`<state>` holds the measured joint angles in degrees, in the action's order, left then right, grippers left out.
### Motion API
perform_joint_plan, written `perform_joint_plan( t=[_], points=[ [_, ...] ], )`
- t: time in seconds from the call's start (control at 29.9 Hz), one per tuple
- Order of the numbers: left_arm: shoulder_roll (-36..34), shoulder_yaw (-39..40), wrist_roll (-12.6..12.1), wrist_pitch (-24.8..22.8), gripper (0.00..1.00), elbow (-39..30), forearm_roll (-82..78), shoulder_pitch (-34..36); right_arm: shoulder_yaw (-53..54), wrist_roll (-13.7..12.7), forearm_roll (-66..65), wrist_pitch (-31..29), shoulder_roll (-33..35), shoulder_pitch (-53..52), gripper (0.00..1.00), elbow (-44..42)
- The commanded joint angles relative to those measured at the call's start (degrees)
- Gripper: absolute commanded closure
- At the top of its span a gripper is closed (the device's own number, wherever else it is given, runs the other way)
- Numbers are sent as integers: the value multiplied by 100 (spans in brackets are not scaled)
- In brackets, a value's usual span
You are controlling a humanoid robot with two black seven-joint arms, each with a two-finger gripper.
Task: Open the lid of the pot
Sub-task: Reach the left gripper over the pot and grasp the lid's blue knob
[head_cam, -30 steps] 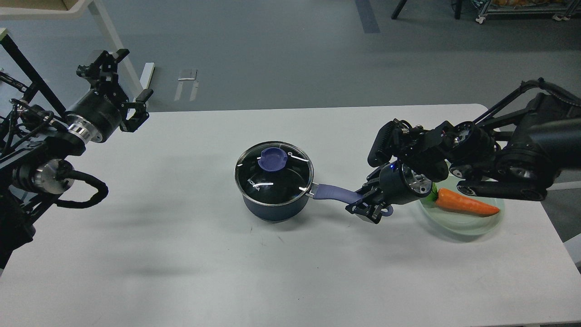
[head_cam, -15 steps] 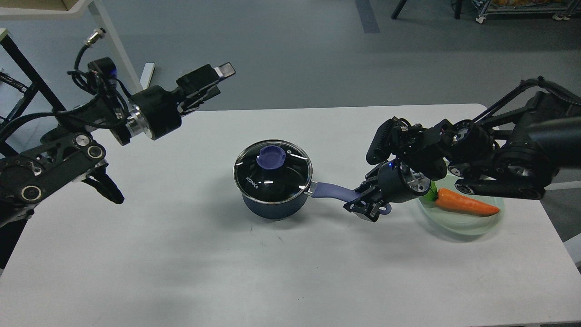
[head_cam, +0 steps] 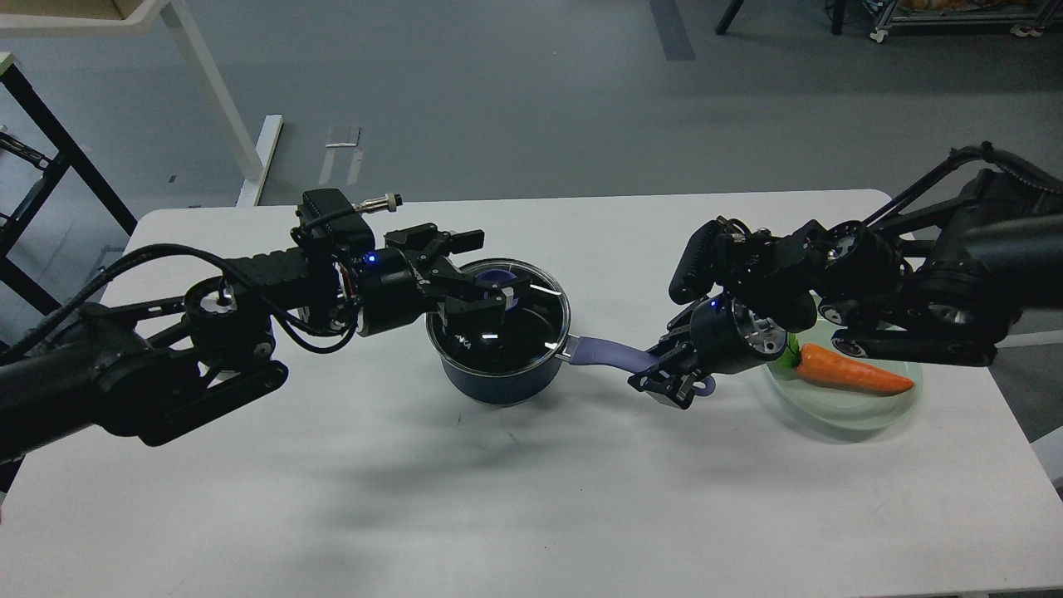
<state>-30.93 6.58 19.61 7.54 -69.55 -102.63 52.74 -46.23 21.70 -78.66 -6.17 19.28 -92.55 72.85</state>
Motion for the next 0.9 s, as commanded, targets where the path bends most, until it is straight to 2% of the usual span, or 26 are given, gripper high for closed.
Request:
perform_joint_plan(
  t=[0.0,0.27,0.6,0.7,0.87],
  points=[
    [113,-158,-115,178,1,257,-11,26,0,9,-1,-7,-3,0,83,1],
    [447,-306,-115,239,2,767,-11,17,8,18,-1,-16,-21,18,83,-25],
    [518,-667,-98,477,4,803,-11,26,8,18,-1,-16,-47,36,83,-34],
    [527,-676,-80,477,10,829,-20,26,8,18,-1,-16,-47,36,83,-34],
    [509,-737,-45,477,31,855,-29,26,0,18,8,-16,-47,36,83,-26]
  ],
)
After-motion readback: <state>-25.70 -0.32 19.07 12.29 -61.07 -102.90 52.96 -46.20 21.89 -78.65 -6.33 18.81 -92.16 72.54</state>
